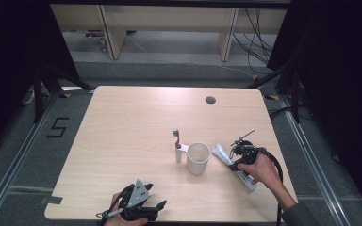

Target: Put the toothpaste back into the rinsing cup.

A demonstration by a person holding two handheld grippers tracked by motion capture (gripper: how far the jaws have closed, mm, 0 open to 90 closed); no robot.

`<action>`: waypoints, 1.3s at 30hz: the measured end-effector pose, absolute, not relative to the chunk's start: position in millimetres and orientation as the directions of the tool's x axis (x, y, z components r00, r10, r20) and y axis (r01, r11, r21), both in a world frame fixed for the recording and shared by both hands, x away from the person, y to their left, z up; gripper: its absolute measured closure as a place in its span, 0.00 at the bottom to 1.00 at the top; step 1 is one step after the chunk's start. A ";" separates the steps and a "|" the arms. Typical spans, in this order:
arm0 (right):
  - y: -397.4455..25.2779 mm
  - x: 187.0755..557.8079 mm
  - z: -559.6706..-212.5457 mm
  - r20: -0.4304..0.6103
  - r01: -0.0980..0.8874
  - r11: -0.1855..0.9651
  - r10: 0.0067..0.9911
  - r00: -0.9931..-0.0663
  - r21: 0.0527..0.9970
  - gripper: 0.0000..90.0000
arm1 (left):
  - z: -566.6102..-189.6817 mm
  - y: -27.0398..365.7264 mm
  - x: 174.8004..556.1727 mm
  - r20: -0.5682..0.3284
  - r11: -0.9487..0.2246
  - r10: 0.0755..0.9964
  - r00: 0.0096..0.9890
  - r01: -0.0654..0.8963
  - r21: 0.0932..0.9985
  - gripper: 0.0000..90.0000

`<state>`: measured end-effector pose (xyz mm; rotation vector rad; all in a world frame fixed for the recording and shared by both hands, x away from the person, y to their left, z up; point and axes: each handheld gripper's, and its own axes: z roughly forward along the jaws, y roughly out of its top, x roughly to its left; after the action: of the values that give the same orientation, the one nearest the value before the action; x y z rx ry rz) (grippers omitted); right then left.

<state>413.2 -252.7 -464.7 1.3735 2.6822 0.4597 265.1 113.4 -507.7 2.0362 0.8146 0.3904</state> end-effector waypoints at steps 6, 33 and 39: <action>-257.1 416.4 -466.6 0.038 0.774 0.570 0.798 -0.602 0.276 0.80 | -507.9 113.5 265.4 -0.027 -0.406 0.673 0.739 0.400 0.822 0.30; -241.9 428.5 -471.9 -0.032 0.710 0.695 0.717 -0.696 0.114 0.81 | -508.3 113.1 266.9 -0.011 -0.433 0.657 0.754 0.389 0.813 0.30; -239.4 430.1 -472.6 -0.049 0.685 0.723 0.690 -0.722 0.096 0.82 | -508.5 113.0 267.4 -0.007 -0.436 0.656 0.755 0.387 0.812 0.30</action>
<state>430.1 -239.4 -472.6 1.1355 2.8400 0.1085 267.4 113.0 -508.5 2.0791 0.7814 0.3921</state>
